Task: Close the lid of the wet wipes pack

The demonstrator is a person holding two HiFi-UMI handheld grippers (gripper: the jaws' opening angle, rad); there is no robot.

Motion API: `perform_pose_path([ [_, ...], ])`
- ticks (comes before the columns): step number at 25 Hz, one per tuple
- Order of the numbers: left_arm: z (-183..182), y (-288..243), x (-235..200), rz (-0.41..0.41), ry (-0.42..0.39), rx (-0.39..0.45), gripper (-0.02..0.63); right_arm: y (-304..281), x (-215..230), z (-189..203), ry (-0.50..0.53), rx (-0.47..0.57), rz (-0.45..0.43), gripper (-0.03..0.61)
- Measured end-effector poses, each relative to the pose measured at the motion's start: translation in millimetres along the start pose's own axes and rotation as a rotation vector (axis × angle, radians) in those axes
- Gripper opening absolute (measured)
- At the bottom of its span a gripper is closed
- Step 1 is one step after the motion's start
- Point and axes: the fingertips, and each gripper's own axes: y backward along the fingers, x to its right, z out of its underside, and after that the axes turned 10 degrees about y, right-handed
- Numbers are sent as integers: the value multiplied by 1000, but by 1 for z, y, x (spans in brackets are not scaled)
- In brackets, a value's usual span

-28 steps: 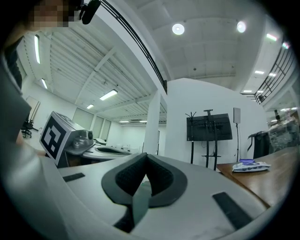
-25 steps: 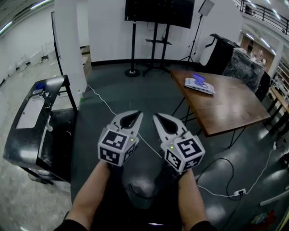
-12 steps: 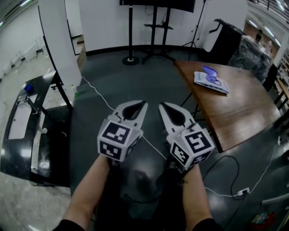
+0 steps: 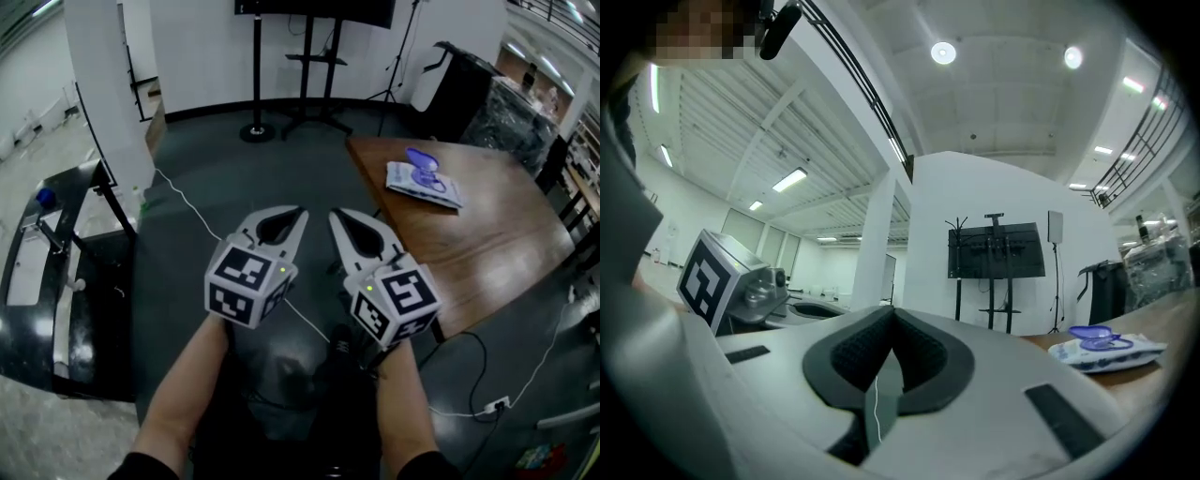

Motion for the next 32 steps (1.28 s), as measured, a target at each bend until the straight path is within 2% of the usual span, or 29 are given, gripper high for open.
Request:
perform_pose_path([
  [7,-16,-73,21,88,-9,-15,6,2,72,-5,19,-41,72,11],
  [12,-21,-133,41,214,47,-42,6,5,120,0,32,-65,111,11],
  [14,-22,-159,48,244,46,-56,6,8,141,5,39,-76,142,11],
  [20,-18,-231,64,296,3,-108,6,21,199,21,42,-108,224,11],
  [24,-12,-273,66,298,-35,-153,6,30,230,32,38,-138,252,11],
  [30,1,-333,67,333,6,-243,12,39,267,46,41,-174,287,11],
  [32,6,-349,63,337,16,-265,32,41,275,50,40,-184,296,11],
])
